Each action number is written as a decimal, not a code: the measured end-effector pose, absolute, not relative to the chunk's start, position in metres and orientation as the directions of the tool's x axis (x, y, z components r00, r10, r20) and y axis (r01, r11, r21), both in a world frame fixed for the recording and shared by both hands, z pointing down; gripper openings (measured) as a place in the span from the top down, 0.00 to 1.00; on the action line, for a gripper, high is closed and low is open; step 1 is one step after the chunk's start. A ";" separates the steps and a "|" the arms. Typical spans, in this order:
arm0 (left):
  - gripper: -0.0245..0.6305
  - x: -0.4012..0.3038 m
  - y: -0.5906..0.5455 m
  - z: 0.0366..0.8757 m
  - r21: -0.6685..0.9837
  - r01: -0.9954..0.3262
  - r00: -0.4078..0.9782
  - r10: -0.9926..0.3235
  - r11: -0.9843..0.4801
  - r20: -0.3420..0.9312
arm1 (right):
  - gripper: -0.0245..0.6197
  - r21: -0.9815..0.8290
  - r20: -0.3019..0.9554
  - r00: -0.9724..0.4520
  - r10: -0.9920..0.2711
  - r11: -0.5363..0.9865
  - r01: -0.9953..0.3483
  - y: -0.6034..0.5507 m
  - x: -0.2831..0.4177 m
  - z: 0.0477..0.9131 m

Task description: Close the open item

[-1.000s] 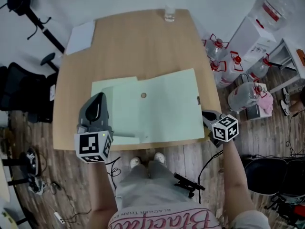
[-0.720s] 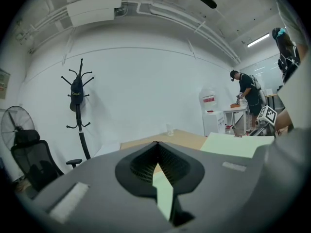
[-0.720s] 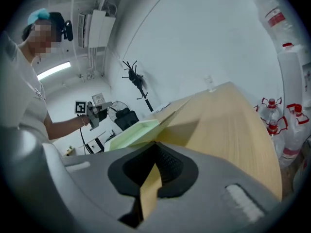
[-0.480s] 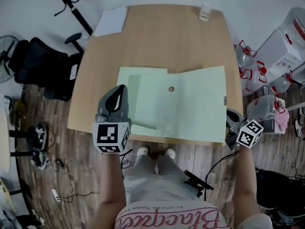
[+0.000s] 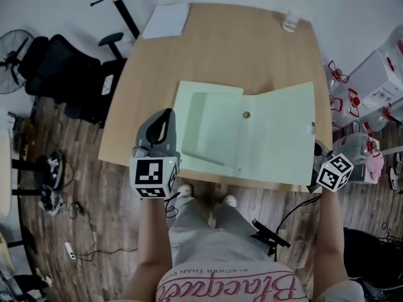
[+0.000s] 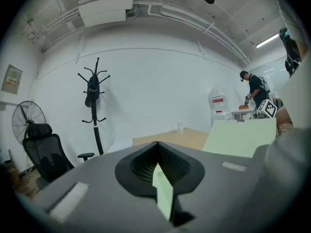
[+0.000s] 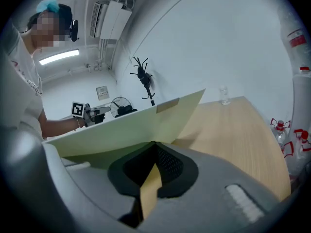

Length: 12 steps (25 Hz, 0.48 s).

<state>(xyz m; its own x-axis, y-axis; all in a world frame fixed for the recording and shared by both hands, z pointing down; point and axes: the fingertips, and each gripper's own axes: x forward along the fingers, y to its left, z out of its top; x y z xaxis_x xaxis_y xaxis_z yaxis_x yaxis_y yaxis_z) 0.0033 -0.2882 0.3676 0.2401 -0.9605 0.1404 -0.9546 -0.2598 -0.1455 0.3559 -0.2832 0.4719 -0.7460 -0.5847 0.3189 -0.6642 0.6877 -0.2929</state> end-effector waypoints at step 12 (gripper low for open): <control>0.94 -0.049 -0.290 0.367 -0.180 -0.939 0.269 -0.951 -0.294 0.150 | 0.96 -0.309 0.262 -0.730 -0.631 0.662 -0.683 -0.293 0.295 0.448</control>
<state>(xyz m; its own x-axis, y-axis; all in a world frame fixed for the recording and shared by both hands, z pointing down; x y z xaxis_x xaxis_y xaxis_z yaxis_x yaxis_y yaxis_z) -0.0494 -0.2900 0.3666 0.2689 -0.9514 0.1499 -0.9387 -0.2937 -0.1804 0.2947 -0.2932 0.4480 -0.7298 -0.6313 0.2622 -0.6833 0.6616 -0.3089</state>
